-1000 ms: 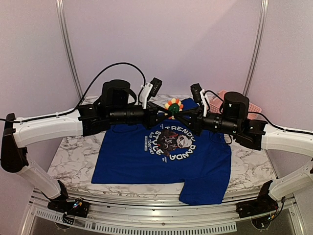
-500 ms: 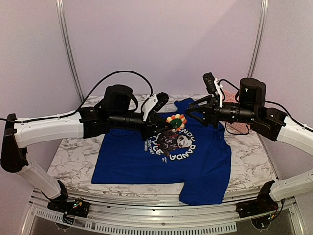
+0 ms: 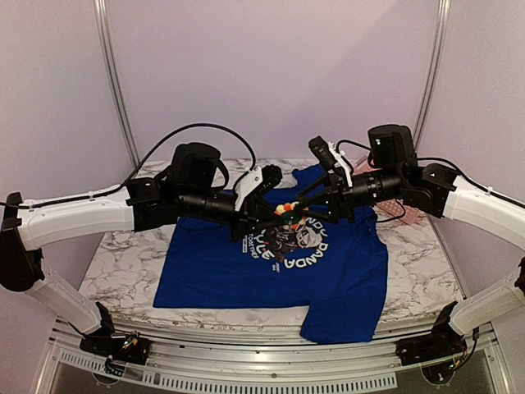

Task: Pin the brooch onto the clothing
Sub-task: Pass from the left arm to the right

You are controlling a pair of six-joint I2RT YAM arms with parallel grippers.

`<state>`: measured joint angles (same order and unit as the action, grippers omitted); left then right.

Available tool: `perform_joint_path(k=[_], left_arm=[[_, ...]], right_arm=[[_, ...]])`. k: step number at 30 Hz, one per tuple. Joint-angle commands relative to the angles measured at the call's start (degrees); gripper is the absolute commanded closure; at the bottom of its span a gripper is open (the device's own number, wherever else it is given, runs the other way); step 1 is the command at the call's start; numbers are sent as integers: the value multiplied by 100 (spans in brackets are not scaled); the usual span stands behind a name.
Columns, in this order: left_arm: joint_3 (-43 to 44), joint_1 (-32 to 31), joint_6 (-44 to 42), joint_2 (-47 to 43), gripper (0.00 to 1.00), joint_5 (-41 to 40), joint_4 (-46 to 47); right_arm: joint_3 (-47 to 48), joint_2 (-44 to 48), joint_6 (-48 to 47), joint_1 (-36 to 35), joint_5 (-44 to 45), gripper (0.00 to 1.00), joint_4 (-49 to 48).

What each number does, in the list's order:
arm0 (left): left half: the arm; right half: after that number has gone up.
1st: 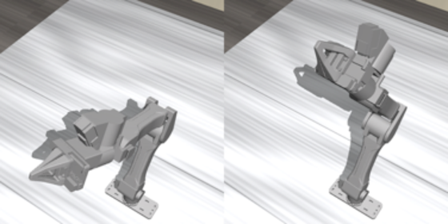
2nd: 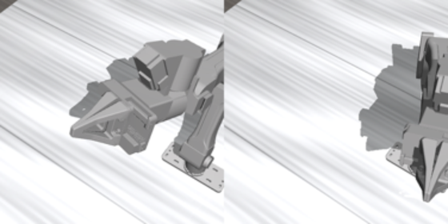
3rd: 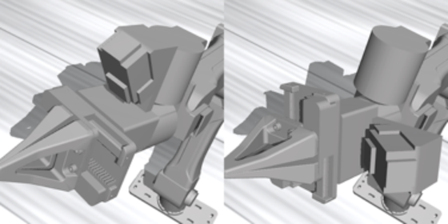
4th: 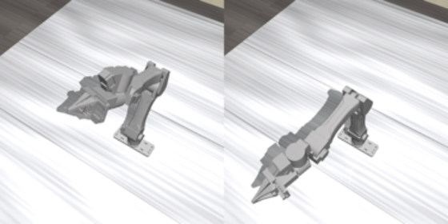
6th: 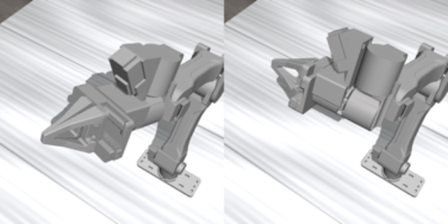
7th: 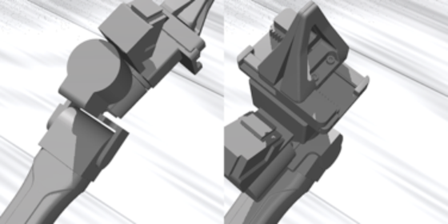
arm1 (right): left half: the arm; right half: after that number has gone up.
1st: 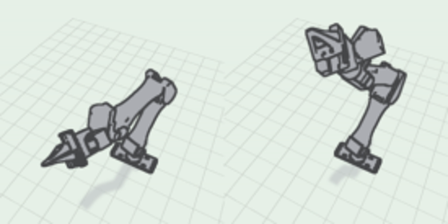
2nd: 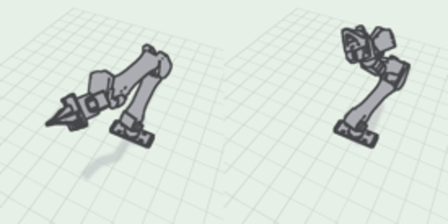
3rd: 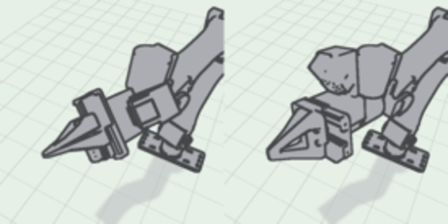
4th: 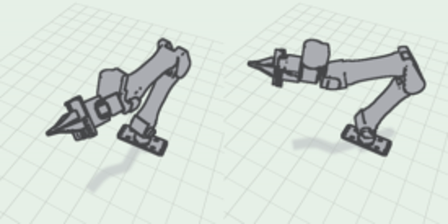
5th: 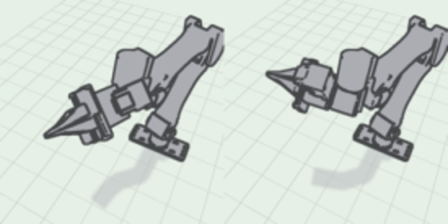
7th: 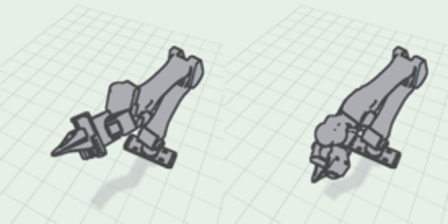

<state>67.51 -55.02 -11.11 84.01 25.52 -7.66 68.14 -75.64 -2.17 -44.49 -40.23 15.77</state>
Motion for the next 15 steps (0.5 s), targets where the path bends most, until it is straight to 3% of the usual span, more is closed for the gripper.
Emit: perform_joint_path(k=[1,8,11,15], left_arm=[[5,-105,-85,-164,100,128,0],[-85,-105,-105,-240,100,195,45],[-126,-105,-111,-276,100,187,55],[-248,-64,-56,-381,100,146,161]], right_arm=[[68,-195,-23,8,-214,65,197],[68,-279,41,7,-91,94,149],[88,-263,48,4,-137,99,130],[60,-202,111,35,-45,100,-25]])
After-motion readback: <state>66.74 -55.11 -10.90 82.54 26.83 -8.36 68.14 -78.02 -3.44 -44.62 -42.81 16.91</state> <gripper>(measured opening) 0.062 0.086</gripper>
